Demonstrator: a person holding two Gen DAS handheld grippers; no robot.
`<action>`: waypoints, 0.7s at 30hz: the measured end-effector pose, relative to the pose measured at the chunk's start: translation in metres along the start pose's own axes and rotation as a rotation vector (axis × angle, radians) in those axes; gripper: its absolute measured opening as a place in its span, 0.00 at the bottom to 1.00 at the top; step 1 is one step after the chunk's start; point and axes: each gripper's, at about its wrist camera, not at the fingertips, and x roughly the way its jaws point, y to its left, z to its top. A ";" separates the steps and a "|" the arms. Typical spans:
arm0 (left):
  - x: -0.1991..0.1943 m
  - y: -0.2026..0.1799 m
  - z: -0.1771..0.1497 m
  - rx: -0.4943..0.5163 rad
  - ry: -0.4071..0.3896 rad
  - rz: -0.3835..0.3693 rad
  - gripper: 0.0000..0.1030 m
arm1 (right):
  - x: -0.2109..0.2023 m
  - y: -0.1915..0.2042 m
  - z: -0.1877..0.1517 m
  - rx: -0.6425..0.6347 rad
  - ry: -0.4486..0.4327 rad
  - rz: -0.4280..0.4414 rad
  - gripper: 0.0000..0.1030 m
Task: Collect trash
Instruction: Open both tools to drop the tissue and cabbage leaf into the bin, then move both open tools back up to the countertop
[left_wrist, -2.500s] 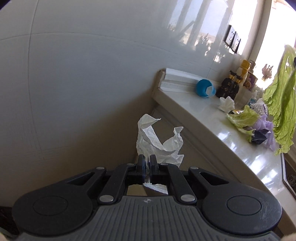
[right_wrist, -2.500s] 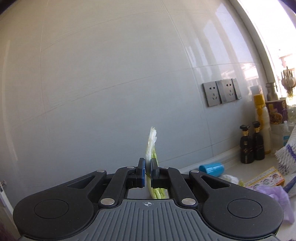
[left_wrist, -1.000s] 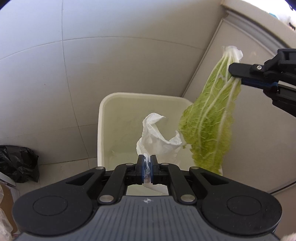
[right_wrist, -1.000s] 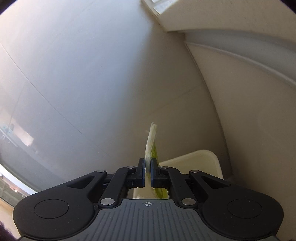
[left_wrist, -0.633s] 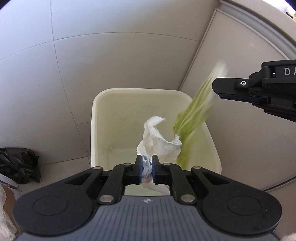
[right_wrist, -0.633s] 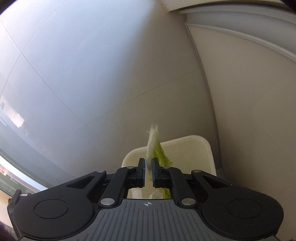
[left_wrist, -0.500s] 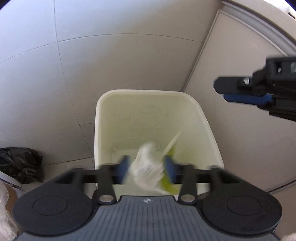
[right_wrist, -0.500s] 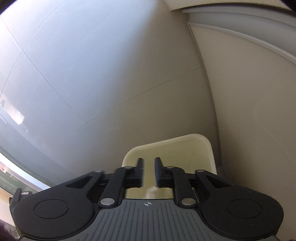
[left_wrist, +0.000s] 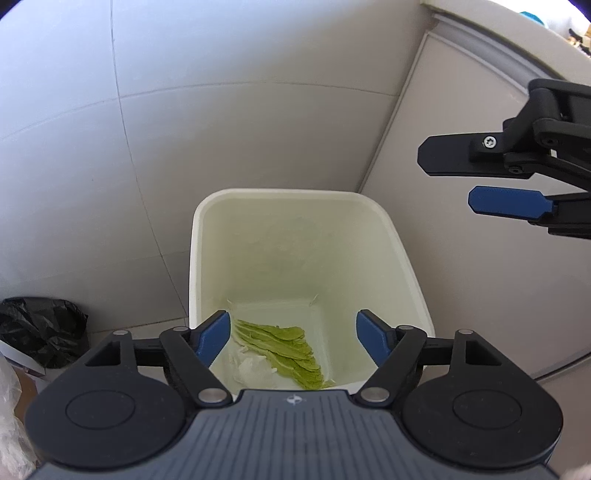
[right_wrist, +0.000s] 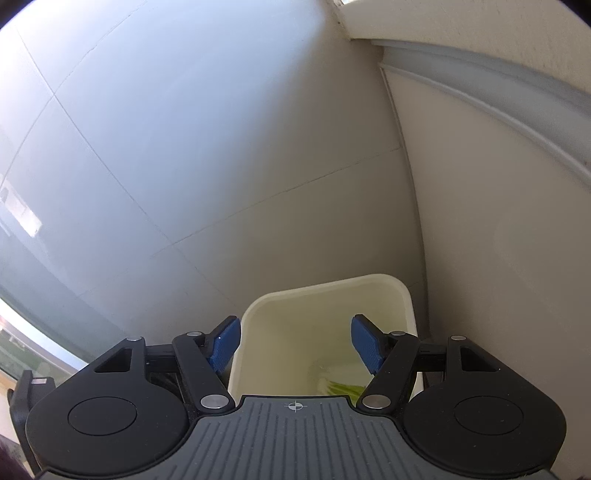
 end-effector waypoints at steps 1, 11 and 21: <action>-0.006 0.000 0.002 0.006 -0.004 -0.002 0.73 | -0.002 0.002 0.001 -0.006 -0.003 -0.003 0.69; -0.043 -0.011 0.009 0.062 -0.026 -0.006 0.84 | -0.050 0.034 0.023 -0.103 -0.054 -0.036 0.86; -0.085 -0.024 0.031 0.116 -0.066 -0.030 0.97 | -0.122 0.088 0.044 -0.334 -0.125 -0.070 0.94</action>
